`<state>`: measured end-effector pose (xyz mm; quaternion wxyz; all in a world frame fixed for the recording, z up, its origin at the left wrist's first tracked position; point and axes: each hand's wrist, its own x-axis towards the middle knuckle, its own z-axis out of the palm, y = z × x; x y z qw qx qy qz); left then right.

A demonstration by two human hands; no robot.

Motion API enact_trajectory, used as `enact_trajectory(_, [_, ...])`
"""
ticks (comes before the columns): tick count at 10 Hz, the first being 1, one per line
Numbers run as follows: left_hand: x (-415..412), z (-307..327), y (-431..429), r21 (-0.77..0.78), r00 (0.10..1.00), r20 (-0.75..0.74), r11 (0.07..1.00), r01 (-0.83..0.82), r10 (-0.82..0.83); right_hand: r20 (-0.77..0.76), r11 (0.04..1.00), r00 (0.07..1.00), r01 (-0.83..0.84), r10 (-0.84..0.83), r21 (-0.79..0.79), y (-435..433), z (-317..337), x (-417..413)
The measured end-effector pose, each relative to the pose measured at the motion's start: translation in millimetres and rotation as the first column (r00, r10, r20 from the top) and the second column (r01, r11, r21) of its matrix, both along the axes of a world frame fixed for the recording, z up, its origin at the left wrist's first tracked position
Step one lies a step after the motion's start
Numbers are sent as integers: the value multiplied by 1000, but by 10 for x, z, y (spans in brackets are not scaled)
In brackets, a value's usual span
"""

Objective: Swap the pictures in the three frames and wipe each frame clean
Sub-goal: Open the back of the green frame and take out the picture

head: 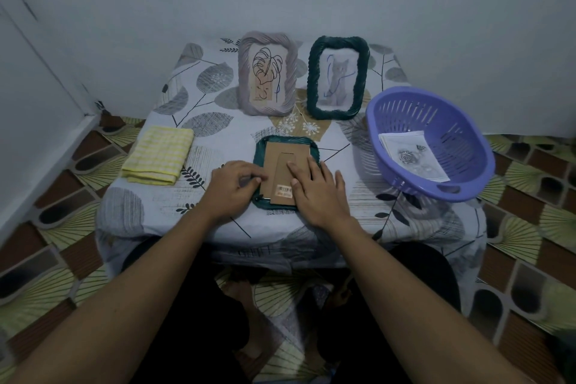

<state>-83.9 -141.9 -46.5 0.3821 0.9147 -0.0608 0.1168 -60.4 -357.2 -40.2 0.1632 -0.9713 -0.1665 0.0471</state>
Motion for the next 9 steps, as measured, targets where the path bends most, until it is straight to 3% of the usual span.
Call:
enact_trajectory(2, [-174, 82, 31, -58, 985, -122, 992, 111, -118, 0, 1000, 1000, 5, -5, 6, 13, -9, 8])
enact_trajectory(3, [-198, 79, 17, -66, 986, -141, 995, 75, -84, 0, 1000, 1000, 8, -8, -1, 10, -3, 1])
enact_trajectory(9, [-226, 22, -47, -10, 989, -113, 995, 95, -96, -2, 1000, 1000, 14, -14, 6, 18, 4, -5])
